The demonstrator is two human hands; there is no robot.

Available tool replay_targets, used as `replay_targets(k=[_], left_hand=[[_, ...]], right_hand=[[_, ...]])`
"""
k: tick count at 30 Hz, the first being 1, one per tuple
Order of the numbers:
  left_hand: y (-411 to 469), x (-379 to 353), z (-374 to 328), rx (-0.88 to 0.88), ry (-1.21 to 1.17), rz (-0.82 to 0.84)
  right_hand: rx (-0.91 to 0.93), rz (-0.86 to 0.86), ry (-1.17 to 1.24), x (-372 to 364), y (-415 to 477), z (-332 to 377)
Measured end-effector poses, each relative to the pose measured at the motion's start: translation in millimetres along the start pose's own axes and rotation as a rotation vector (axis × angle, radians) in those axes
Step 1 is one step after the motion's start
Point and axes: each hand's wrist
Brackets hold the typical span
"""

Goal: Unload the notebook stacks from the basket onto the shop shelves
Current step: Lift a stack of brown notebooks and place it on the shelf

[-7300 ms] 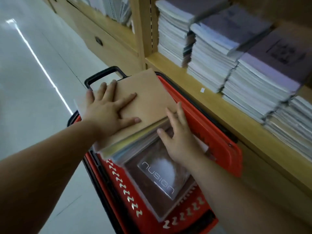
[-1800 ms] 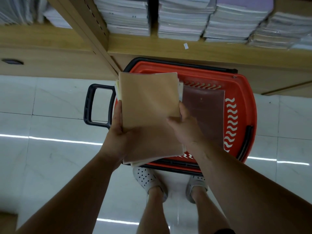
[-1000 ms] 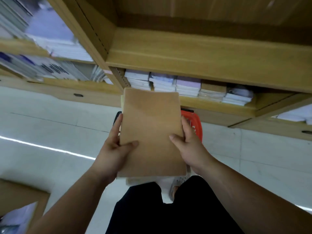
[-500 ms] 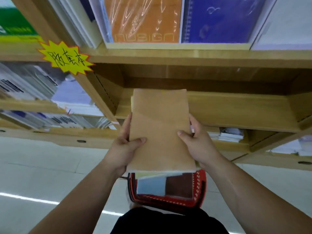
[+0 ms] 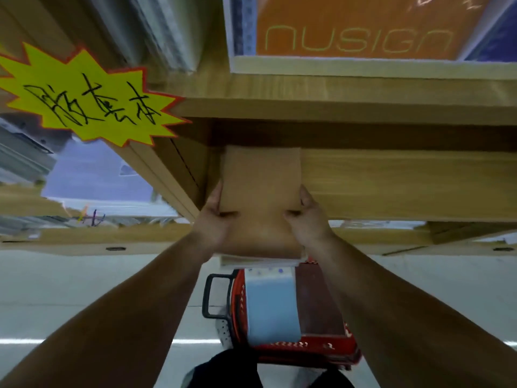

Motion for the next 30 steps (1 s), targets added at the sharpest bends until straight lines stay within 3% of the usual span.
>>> replay_targets(k=[5,7,11,16,19,26,30], left_hand=[[-2,-5,22,0.053,0.291,-0.129],[-8,-8,30,0.049,0.186,-0.112],[-27,-22,45,0.044,0.071,-0.113],[-58,-49,62,0.143,-0.107,-0.353],[-69,-67,72,0.179,-0.191,-0.358],[-22,-54,49,0.116,-0.292,-0.399],[9,-48,27,0.066,-0.395,-0.396]], right_hand=[[-0.003,-0.018,-0.188,0,8,-11],[-0.003,-0.013,-0.211,3,12,-19],[0.032,0.000,0.021,-2,-11,-25],[0.009,0.025,0.157,-20,-47,-52],[0.037,0.024,0.202,-24,-58,-56],[0.119,-0.105,0.156,-19,-23,-23],[0.139,-0.093,0.067,-10,27,1]])
Point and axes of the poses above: each hand's wrist, its own y-axis towards the middle knuckle, its own x-axis out of the back of the hand, z = x × y, and after that the axes turned 12 degrees about z, right-handed
